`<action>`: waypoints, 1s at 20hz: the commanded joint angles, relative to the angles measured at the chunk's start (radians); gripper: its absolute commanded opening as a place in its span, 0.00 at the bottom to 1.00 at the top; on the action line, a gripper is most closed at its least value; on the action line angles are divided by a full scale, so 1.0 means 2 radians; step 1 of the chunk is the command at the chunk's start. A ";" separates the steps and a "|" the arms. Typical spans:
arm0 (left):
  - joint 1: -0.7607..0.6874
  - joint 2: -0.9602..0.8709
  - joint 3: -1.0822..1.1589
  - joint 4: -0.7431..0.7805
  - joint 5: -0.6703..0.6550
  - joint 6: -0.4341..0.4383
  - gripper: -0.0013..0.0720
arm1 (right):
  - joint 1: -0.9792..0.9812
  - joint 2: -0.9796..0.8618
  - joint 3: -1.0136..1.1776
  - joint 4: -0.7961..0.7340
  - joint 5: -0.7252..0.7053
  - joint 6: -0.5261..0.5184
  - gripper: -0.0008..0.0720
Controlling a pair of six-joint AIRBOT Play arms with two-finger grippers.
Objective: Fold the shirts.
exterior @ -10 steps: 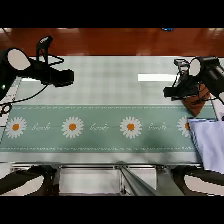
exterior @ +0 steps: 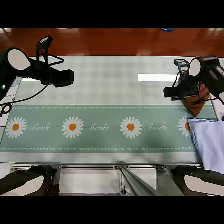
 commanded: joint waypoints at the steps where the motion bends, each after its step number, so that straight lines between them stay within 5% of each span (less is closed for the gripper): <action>1: 0.000 0.000 0.000 0.000 0.000 0.000 0.04 | 0.000 0.000 0.001 0.000 0.000 0.000 0.05; 7: 0.002 0.000 0.000 0.006 0.017 0.001 0.04 | 0.000 0.000 0.001 0.000 -0.029 0.000 0.05; 12: 0.006 -0.010 0.000 0.010 0.112 0.000 0.04 | 0.000 -0.001 0.001 0.003 -0.152 0.002 0.05; 13: 0.006 -0.016 0.000 0.012 0.131 0.001 0.09 | 0.000 -0.001 0.001 -0.004 -0.192 -0.003 0.05; 14: 0.008 -0.022 0.000 0.019 0.145 0.000 0.26 | -0.001 0.000 0.001 -0.025 -0.227 -0.003 0.14; 15: 0.011 -0.025 0.000 0.021 0.145 0.000 0.53 | -0.004 0.000 0.005 -0.056 -0.256 -0.001 0.49; 16: 0.017 -0.026 0.000 0.034 0.144 -0.002 0.71 | -0.008 0.000 0.014 -0.081 -0.270 0.001 0.59; 20: 0.074 -0.022 0.033 0.122 0.021 0.006 0.71 | -0.083 0.000 0.085 -0.137 -0.271 0.023 0.59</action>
